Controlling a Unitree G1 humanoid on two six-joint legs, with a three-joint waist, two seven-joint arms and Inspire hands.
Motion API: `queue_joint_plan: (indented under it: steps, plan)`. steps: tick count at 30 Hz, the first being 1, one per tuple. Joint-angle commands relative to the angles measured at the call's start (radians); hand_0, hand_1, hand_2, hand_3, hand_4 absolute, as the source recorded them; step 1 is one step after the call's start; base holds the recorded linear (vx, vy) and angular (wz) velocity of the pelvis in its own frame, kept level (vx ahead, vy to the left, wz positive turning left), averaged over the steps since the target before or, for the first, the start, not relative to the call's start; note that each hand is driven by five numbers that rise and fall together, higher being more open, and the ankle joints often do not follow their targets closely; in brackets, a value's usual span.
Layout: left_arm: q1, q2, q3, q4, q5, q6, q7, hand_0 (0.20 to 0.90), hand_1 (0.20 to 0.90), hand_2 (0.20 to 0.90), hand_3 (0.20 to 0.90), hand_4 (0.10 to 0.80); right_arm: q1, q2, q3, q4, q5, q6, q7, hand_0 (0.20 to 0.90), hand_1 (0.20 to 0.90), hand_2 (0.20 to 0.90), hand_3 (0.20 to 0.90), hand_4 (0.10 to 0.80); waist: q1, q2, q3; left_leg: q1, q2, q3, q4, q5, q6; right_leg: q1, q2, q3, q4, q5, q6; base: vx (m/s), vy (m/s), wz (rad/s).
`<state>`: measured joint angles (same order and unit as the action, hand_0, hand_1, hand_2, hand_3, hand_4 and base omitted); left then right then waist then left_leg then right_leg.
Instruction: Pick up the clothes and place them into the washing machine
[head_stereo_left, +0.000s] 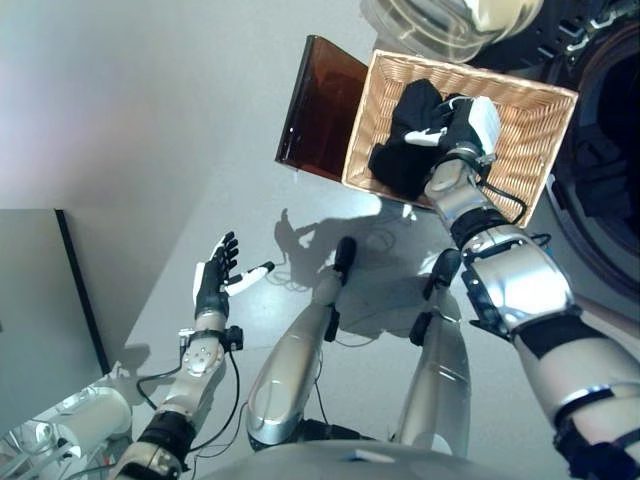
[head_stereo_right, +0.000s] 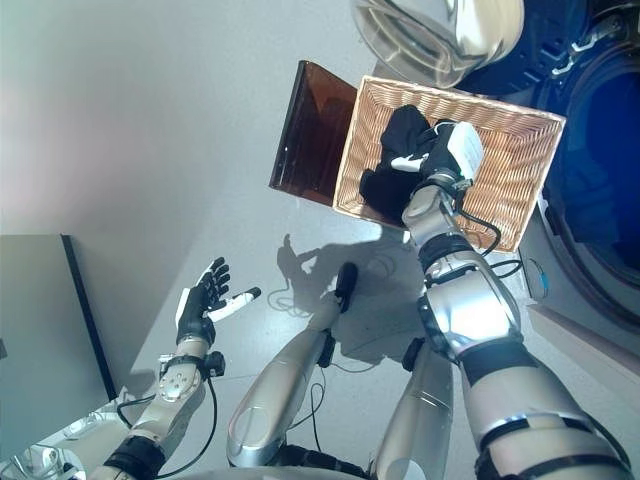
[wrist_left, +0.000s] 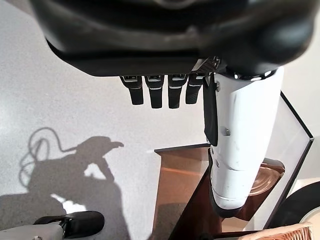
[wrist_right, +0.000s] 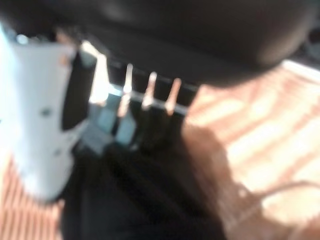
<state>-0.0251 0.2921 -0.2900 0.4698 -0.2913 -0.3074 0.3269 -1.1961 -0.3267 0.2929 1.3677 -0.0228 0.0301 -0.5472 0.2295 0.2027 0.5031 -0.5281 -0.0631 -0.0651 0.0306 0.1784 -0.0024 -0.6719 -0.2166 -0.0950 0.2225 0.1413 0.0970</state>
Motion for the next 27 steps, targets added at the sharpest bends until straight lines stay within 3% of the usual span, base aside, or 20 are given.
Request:
queue_joint_plan:
  steps: [1,12,27]
  plan:
    - [0.022,0.063,0.008,-0.036,-0.012,-0.031,0.03,0.9,0.9,0.9,0.9,0.8,-0.083,-0.008,0.029,-0.047,0.048,-0.09,-0.029,0.9,0.9,0.9,0.9,0.8,0.011,0.092,0.017,-0.004,-0.064,0.03,-0.023,-0.007,-0.019,0.016,0.026,0.005,0.099,-0.138,0.0,0.0,0.0,0.0]
    - [0.012,0.068,0.014,-0.015,-0.015,-0.027,0.035,0.9,0.9,0.9,0.9,0.8,-0.085,0.025,0.002,-0.06,0.123,-0.112,-0.025,0.9,0.9,0.9,0.9,0.8,0.012,0.071,0.017,-0.003,-0.061,0.033,-0.015,-0.016,-0.015,0.026,0.026,0.004,0.097,-0.137,0.002,0.001,-0.001,0.01]
    - [-0.006,0.067,-0.006,0.011,-0.017,-0.008,0.073,0.9,0.9,0.9,0.9,0.8,0.008,0.198,-0.156,-0.107,0.534,-0.246,-0.087,0.9,0.9,0.9,0.9,0.8,0.004,0.052,0.017,-0.002,-0.055,0.041,-0.003,-0.027,-0.013,0.041,0.031,0.005,0.083,-0.138,-0.001,0.002,0.0,-0.01]
